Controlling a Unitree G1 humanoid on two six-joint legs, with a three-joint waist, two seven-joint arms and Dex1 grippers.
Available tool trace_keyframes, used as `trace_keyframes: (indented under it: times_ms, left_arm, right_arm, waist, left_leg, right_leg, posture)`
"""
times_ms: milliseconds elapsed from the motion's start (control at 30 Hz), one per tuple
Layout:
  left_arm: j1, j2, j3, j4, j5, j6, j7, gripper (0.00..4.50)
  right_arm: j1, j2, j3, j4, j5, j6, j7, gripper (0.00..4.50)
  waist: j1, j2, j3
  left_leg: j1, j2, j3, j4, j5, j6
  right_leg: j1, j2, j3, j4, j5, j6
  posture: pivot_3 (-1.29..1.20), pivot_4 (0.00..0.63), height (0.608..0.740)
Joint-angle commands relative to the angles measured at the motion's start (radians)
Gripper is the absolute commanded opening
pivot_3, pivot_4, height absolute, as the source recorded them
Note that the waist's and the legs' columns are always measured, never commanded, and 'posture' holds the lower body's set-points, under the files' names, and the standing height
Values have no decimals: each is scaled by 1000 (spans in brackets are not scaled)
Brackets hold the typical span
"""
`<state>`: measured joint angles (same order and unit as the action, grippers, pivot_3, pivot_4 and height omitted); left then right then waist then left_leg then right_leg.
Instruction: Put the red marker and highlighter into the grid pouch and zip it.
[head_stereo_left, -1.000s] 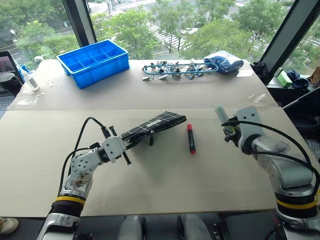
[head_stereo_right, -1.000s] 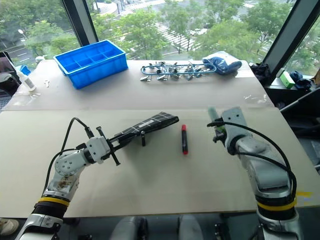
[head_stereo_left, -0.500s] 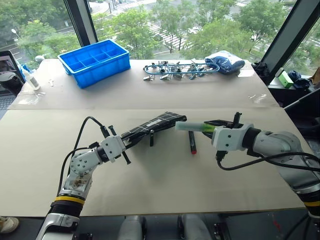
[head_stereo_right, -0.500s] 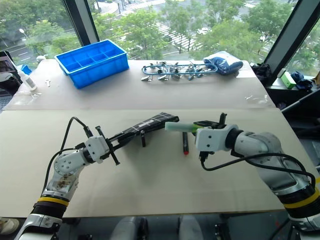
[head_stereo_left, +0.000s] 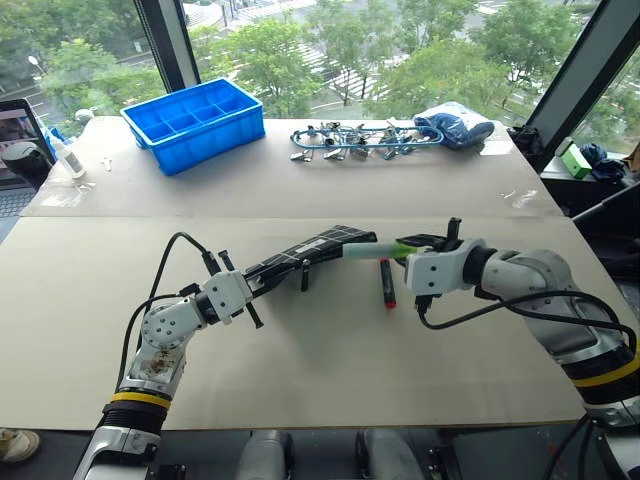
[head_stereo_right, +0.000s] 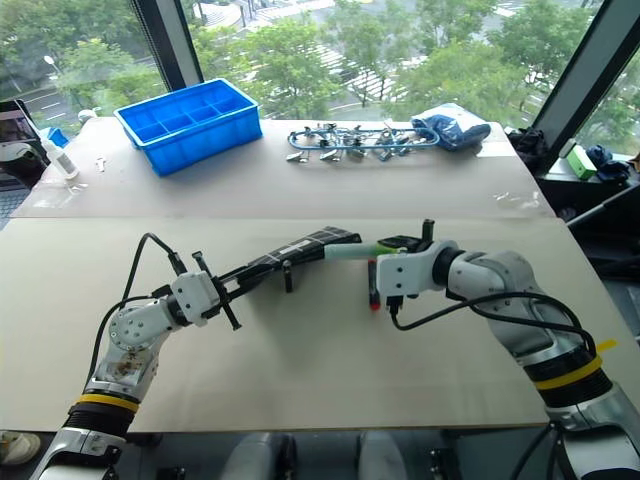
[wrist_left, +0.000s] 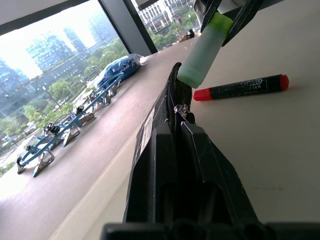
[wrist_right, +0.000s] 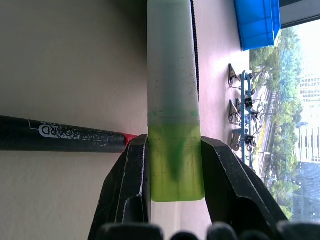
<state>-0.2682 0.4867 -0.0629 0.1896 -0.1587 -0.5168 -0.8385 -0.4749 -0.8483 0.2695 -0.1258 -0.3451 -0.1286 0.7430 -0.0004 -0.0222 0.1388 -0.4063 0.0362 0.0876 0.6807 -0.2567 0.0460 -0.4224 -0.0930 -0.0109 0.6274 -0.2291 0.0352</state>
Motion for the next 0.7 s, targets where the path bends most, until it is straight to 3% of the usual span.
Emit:
trace_keyframes:
  times_ms: [33, 700]
  left_arm:
    - [4, -2, 5, -43, -11, 3, 9, 0]
    - [5, 6, 2, -44, -5, -3, 1, 0]
  right_arm:
    - [-39, 20, 10, 6, -35, -21, 9, 1035]
    - [-106, 47, -27, 81, 23, 85, 111, 1035]
  waist:
    - [0, 0, 0]
    - [2, 0, 0]
  left_leg:
    - [0, 0, 0, 0, 0, 0]
    - [0, 0, 1, 0, 0, 0]
  right_leg:
    - [0, 0, 0, 0, 0, 0]
    - [0, 0, 0, 1, 0, 0]
  posture:
    - [0, 150, 740]
    - [0, 150, 740]
